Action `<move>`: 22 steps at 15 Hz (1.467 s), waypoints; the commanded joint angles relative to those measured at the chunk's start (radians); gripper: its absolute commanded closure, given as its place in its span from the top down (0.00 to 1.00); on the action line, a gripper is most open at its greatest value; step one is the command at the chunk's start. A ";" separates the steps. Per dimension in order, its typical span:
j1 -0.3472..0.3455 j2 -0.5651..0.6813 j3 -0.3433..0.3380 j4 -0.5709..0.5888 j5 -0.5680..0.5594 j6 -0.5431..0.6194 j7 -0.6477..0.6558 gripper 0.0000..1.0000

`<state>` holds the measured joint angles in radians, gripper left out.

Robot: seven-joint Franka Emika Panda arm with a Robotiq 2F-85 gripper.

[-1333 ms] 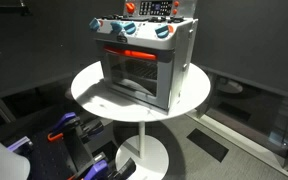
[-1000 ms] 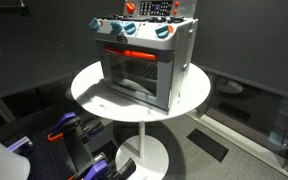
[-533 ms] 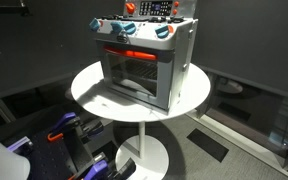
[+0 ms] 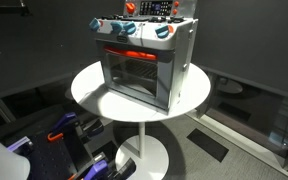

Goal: Push the top right button on the toy stove

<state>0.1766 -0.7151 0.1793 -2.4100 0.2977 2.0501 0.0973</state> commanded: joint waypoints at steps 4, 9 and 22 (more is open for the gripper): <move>-0.059 0.190 -0.016 0.140 -0.063 0.076 0.016 1.00; -0.106 0.263 -0.032 0.150 -0.125 0.167 0.038 1.00; -0.270 0.355 -0.086 0.135 -0.343 0.347 0.208 1.00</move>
<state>-0.0662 -0.3768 0.0999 -2.2913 0.0039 2.3797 0.2476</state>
